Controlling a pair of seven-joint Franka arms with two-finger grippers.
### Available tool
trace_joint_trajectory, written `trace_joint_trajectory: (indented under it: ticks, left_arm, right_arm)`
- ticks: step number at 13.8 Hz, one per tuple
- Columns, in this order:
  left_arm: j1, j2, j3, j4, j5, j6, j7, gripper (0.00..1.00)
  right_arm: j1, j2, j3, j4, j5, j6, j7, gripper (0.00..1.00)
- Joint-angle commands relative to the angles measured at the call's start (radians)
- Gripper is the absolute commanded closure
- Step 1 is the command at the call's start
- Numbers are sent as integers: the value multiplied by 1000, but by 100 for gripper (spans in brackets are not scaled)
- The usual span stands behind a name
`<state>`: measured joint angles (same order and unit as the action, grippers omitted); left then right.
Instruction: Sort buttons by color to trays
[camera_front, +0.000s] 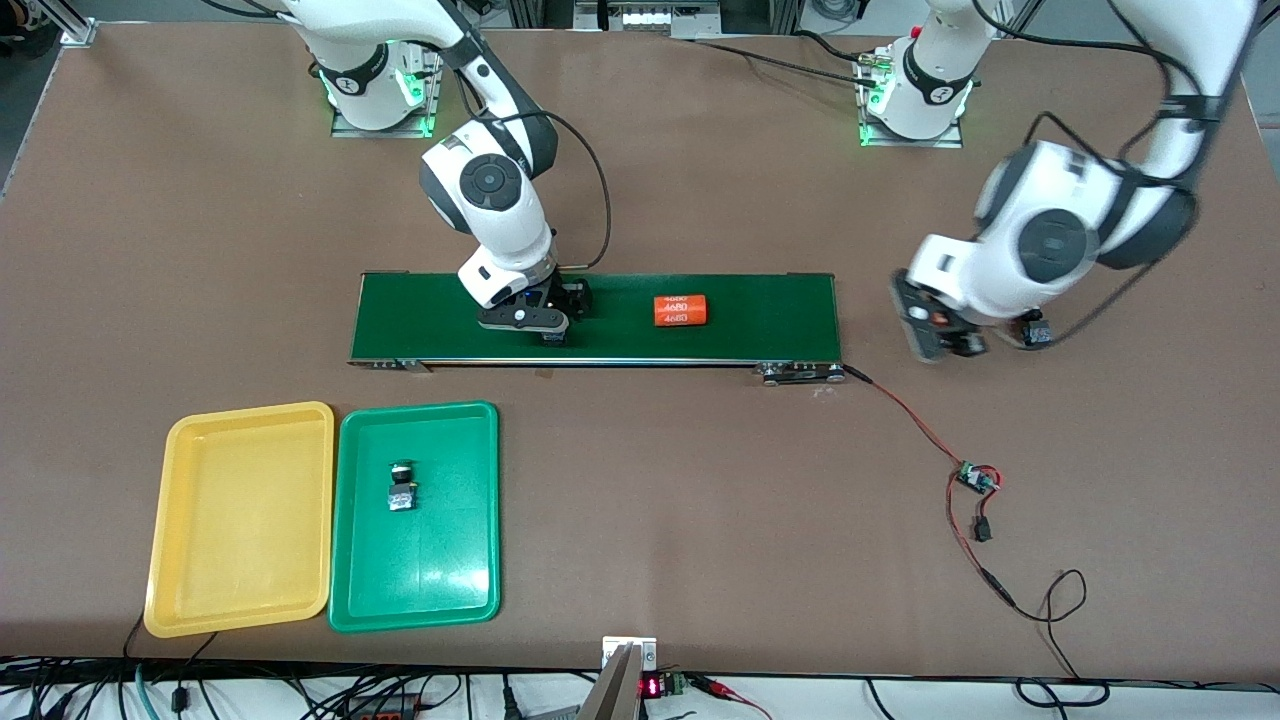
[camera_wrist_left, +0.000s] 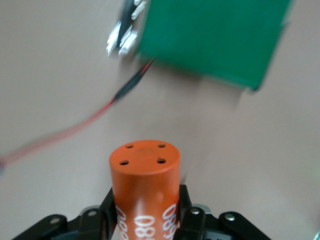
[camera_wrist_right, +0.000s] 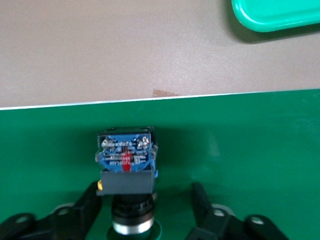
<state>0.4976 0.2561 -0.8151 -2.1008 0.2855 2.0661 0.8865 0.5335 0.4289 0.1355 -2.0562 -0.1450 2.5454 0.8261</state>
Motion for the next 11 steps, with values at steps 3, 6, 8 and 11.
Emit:
trace_joint_trajectory:
  ticks: [3,6,8,11]
  left_arm:
    - [-224,-26,5,-19,-5,71,77,100]
    - [-243,44,10,-15,-2,122,75,100]
    - [-252,89,17,-18,20,173,74,100]
    - [-261,123,25,-12,75,177,66,100]
  right_arm:
    - [-9,-12,-8,7,-34,3,19,100]
    - [-21,-33,-40,43,-34,-8,-5,100]
    - [-62,-32,-45,109,-34,-58,-47,100]
    - [-166,4,-45,229,-27,-138,-235,100]
